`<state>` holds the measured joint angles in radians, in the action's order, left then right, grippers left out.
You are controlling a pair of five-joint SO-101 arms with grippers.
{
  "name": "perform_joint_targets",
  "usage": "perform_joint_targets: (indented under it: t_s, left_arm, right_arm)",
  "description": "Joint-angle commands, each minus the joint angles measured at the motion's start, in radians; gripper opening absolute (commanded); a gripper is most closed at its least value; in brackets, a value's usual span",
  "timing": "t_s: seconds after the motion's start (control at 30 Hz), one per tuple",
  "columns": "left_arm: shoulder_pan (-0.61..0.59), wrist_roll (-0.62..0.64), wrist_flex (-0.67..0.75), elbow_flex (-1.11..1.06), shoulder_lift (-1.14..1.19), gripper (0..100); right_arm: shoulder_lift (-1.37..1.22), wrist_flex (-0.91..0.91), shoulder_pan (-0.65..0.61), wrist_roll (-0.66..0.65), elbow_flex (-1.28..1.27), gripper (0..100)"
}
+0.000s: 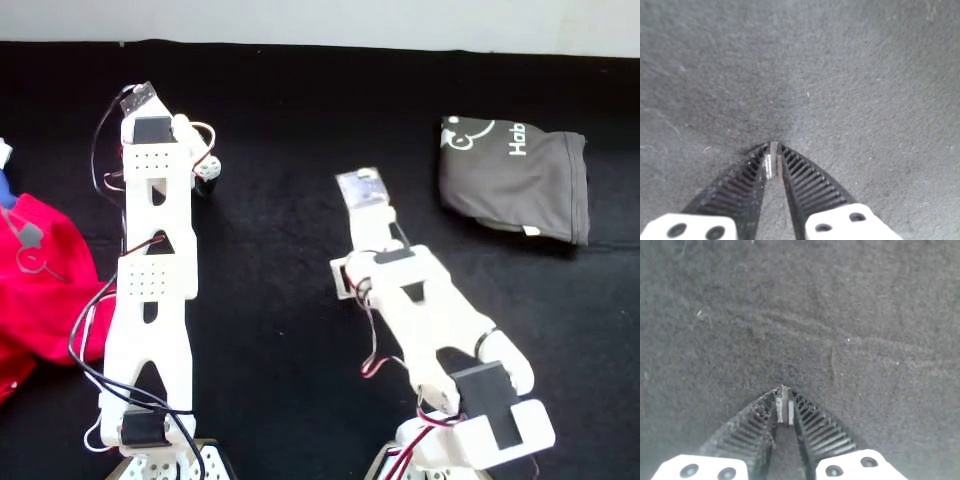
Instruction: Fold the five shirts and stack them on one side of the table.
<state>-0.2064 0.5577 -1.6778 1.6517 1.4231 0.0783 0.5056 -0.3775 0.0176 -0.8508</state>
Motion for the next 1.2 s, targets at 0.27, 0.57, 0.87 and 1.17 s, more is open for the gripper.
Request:
perform_joint_targets:
  t_s: [0.27,0.57,0.87,1.17]
  left_arm:
    - [-0.015,0.005,0.015,0.005,-0.008,1]
    - [-0.001,0.002,0.012,0.005,-0.008,1]
    - [-0.044,-0.295,-0.103,-0.036,-0.145,1]
    - [-0.285,-0.512,-0.103,-0.489,-0.693,12]
  right_arm:
    - [0.035,-0.064,0.010,0.025,-0.027,0.7]
    - [0.033,-0.111,0.019,0.028,-0.035,0.7]
    - [0.033,-0.111,0.016,0.026,-0.035,0.7]
    - [0.031,-0.111,0.015,0.025,-0.035,0.7]
